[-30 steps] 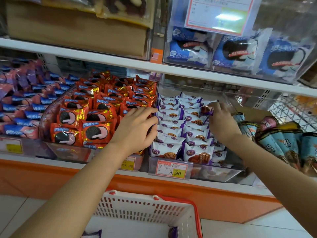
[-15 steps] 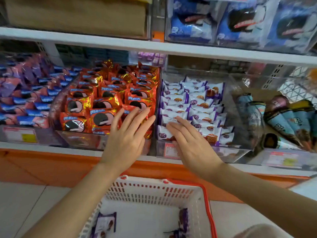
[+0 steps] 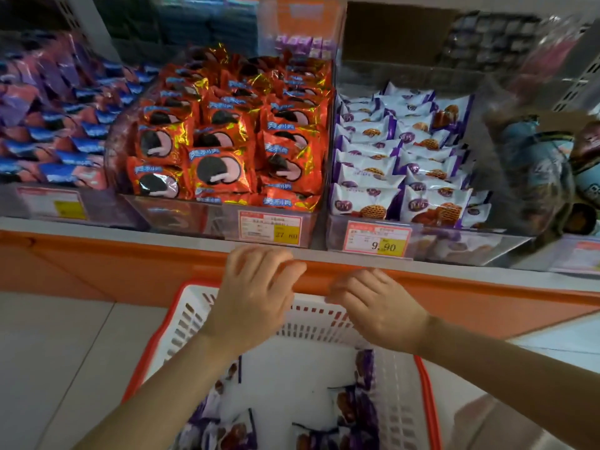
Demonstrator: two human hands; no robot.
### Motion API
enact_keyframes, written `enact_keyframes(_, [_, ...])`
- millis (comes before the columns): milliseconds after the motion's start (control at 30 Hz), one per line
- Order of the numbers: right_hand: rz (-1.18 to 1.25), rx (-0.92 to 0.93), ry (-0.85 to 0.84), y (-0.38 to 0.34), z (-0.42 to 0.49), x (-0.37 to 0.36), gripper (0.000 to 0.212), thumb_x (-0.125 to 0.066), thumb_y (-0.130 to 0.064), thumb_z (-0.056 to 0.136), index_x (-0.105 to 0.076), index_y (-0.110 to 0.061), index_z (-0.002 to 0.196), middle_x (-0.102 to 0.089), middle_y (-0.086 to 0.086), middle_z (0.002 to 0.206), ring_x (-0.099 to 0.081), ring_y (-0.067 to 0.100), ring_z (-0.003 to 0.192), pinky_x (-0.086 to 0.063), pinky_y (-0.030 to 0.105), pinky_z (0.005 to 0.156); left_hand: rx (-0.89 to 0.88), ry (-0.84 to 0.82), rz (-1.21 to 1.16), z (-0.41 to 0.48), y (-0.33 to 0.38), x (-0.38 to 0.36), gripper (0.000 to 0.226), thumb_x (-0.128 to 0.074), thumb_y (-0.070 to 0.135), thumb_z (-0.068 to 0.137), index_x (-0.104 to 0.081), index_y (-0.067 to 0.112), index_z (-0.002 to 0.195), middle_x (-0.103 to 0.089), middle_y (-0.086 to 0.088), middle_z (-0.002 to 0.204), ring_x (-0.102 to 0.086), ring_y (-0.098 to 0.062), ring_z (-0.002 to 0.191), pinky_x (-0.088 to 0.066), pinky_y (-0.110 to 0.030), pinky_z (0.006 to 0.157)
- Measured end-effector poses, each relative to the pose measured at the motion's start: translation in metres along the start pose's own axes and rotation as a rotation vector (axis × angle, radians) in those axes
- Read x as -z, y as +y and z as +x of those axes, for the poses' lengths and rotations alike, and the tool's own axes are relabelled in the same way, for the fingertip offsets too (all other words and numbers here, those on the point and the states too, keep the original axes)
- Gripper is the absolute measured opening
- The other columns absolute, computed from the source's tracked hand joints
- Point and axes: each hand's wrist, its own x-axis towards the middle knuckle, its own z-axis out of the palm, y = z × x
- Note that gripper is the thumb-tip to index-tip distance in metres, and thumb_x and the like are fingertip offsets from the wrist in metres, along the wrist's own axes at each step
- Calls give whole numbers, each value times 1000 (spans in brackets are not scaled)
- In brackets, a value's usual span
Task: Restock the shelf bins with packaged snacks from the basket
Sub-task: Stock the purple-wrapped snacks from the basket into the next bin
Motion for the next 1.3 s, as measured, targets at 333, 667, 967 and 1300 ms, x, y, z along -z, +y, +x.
enact_keyframes(333, [266,-325,-856,-61,-82,-102,58,-67,-8,77,-50,-16,132,-53,3,129,-53,22,116,-44,32,100,79,-733,65,-168,1,-46,25,-58,9,71,-64,13,96,-62,-7,100,-54,-27,99,-40,-45,97])
enact_keyframes(667, [354,-757,-1303,-117,-124,-169,49,-43,-9,97,-25,-6,143,-47,12,136,-53,23,118,-45,32,95,577,-1356,105,-255,4,-67,66,-43,27,98,-11,5,151,-9,-20,157,-11,-34,145,-9,-41,118])
enact_keyframes(967, [606,-1058,-1084,-128,-129,-190,67,-46,-3,94,-12,-15,151,-23,9,152,-38,26,133,-37,33,103,725,-1140,-304,-268,22,-101,64,-53,5,90,-29,14,148,-39,-11,144,-52,-27,112,-46,-35,90])
enact_keyframes(1300, [460,-881,-1188,-136,-126,-201,68,-55,-29,93,-17,-13,147,-23,8,148,-36,27,131,-45,33,98,665,-1283,-143,-248,8,-143,61,-52,29,96,-22,27,149,-9,-10,159,-24,-29,140,-23,-41,113])
